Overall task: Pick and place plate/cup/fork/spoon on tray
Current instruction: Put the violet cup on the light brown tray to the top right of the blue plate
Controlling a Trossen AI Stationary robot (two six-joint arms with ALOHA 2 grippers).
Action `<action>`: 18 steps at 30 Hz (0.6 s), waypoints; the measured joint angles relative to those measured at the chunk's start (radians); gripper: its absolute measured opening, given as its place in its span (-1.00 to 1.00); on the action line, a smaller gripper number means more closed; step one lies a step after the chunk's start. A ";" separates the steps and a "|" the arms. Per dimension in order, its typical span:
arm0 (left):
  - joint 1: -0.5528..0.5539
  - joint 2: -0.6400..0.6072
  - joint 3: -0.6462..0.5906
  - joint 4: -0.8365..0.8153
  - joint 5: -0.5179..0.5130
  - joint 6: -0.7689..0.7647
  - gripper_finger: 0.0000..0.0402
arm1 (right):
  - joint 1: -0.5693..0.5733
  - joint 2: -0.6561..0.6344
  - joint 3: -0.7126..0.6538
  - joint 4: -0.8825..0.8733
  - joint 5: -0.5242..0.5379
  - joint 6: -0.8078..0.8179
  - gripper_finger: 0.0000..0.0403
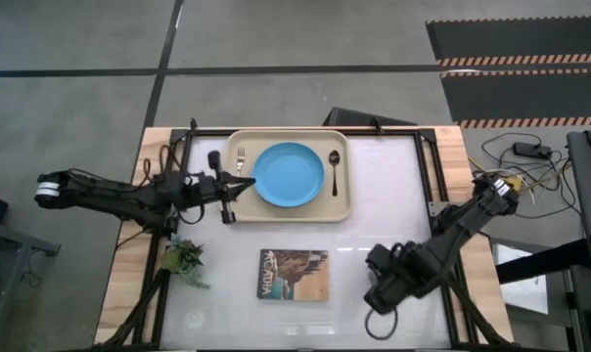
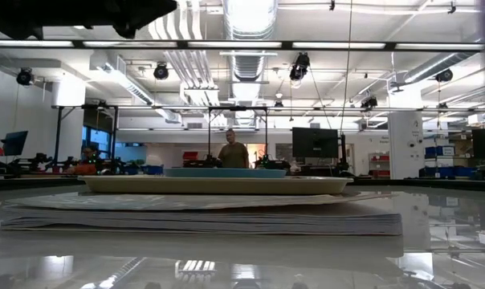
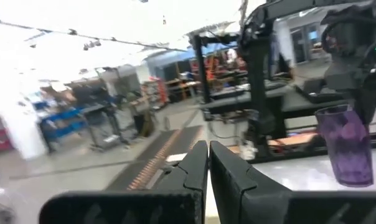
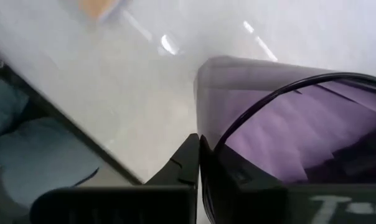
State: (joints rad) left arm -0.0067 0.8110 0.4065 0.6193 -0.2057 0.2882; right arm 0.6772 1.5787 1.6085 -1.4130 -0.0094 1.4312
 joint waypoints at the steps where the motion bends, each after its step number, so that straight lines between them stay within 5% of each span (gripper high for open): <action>1: 0.000 -0.011 0.000 -0.001 -0.017 0.020 -1.00 | -0.019 0.000 0.015 -0.016 0.011 -0.028 -0.96; 18: 0.001 -0.190 -0.001 -0.144 -0.249 0.252 -1.00 | -0.477 0.046 0.372 -0.082 0.168 -0.651 -0.96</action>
State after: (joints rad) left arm -0.0059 0.6206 0.4057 0.4753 -0.4546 0.5406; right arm 0.2006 1.6246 1.9809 -1.4949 0.1590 0.7800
